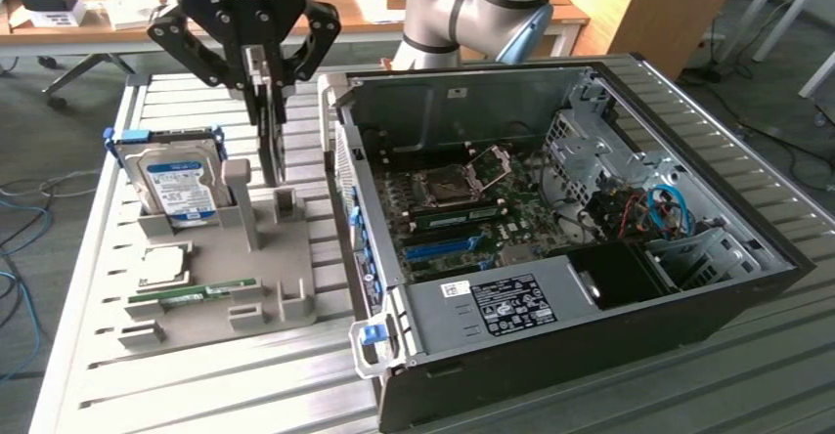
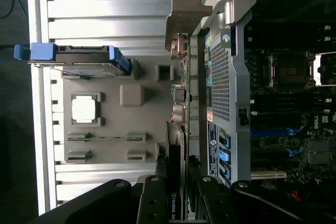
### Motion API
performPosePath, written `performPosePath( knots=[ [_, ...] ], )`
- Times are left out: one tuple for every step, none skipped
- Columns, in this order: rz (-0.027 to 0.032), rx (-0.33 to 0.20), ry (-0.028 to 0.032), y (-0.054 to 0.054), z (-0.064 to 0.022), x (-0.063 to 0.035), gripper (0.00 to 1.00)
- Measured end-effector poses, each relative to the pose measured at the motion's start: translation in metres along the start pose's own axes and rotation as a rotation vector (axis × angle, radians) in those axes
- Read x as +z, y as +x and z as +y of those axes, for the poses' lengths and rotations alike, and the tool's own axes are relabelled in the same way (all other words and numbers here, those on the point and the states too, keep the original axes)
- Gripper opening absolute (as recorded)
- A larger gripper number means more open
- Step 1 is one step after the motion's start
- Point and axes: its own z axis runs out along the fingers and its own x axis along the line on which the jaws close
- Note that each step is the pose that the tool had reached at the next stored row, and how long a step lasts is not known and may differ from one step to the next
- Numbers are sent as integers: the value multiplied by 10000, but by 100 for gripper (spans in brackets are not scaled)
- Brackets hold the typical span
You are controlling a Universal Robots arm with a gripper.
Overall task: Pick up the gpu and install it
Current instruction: 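Pick up the gpu and move the gpu toward the slot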
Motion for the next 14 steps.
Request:
performPosePath(
  knots=[
    [1, 0, 1, -20, 1, 0, 26],
    [0, 0, 1, -39, 2, 1, 26],
    [0, 0, 0, -61, 3, 1, 26],
    [0, -1, 0, -83, 4, 2, 26],
    [0, -1, 0, -107, 5, 3, 26],
    [0, 0, 0, -132, 7, 3, 26],
    [0, 1, 0, -157, 8, 4, 26],
    [0, 0, 0, -185, 10, 5, 26],
    [-1, 0, -1, -212, 11, 6, 26],
    [0, 0, 0, -241, 12, 6, 26],
    [1, 0, 0, -271, 14, 7, 26],
    [0, -1, 0, -301, 15, 8, 26],
    [1, -2, 1, -331, 17, 8, 26],
    [0, -1, 0, -361, 19, 9, 26]
  ],
)
